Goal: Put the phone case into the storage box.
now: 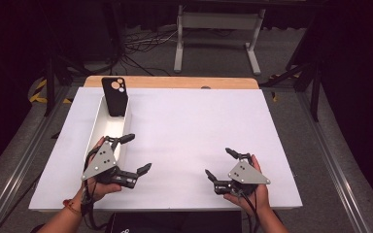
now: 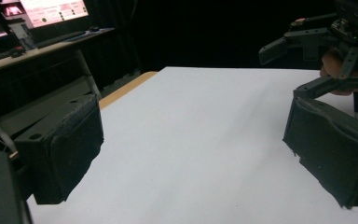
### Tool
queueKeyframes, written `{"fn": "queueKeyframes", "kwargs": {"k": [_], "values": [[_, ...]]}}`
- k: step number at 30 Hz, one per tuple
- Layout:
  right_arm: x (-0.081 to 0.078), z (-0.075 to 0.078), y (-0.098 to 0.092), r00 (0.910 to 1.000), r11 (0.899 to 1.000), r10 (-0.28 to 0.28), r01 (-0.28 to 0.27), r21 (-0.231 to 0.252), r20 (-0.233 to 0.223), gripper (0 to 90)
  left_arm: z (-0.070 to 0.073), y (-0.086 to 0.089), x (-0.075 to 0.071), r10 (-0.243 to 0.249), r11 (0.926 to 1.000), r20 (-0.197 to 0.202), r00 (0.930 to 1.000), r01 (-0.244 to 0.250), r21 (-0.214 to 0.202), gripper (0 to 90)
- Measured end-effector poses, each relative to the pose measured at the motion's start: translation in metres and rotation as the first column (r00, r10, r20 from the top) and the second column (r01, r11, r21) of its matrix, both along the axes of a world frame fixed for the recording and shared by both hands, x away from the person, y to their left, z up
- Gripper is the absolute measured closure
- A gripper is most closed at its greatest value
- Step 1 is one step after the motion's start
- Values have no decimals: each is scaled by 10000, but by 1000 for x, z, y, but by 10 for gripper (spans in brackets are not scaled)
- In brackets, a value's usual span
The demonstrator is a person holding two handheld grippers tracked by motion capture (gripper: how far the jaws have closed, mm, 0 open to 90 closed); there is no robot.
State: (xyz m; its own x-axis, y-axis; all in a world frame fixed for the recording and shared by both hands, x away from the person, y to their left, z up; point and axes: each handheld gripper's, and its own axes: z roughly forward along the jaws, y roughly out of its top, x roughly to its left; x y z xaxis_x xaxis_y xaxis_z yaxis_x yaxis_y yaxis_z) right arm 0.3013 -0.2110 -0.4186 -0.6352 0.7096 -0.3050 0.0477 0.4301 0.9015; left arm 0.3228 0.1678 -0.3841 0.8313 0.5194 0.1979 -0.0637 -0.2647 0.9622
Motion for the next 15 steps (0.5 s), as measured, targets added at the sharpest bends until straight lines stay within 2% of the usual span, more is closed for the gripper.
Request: {"fn": "queueKeyframes", "kwargs": {"k": [1,2,11,15], "values": [[0,0,0,10000,10000,8,-8,10,7,112,-1,0,0,-34,10000,59,10000,34,42,55],[0,0,1,10000,10000,8,-8,22,8,112,-2,-1,-1,-98,9999,-86,9999,99,58,54],[-2,1,3,10000,9999,79,-80,105,60,112,-13,-5,-3,-134,9998,-420,9990,141,167,33],[-3,1,4,9999,9999,128,-128,102,24,110,-20,-8,-3,-178,9992,-605,9980,199,344,32]]}}
